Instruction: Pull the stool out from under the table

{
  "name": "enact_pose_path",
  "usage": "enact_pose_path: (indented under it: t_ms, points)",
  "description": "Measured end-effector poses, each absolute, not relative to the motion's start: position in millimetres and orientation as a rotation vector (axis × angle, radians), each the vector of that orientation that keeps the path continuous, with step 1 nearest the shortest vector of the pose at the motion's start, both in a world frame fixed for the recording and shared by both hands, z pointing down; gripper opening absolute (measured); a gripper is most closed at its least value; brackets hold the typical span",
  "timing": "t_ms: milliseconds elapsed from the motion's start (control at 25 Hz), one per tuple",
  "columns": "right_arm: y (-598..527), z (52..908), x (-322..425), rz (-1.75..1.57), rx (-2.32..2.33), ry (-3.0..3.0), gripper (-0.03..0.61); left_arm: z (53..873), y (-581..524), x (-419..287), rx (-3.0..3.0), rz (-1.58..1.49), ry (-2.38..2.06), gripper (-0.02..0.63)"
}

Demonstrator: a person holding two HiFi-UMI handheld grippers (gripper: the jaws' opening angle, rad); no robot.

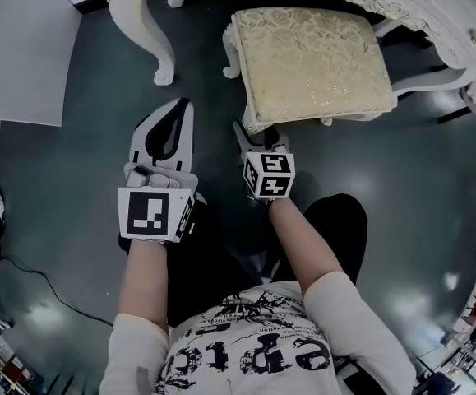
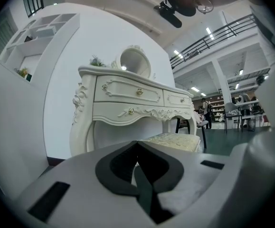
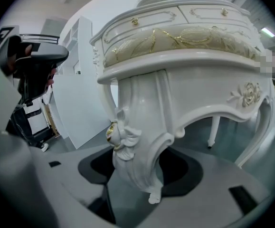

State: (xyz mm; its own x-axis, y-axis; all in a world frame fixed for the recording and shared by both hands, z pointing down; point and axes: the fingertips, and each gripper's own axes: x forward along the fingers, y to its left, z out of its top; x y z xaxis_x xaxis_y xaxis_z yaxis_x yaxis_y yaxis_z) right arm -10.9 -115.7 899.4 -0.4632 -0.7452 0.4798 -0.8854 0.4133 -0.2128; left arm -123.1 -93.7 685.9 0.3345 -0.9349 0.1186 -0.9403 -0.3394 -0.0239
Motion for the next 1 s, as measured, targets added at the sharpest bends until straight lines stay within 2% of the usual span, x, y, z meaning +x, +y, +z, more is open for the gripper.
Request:
enact_pose_path:
  t_ms: [360, 1000]
  points:
    - [-61, 898, -11, 0.639, 1.427, -2.363, 0.287, 654, -51, -105, 2.547, 0.163, -1.844, 0.018]
    - [-26, 899, -20, 0.592, 1.347, -2.295, 0.293, 644, -14, -133, 2.439, 0.241, -2.044, 0.018]
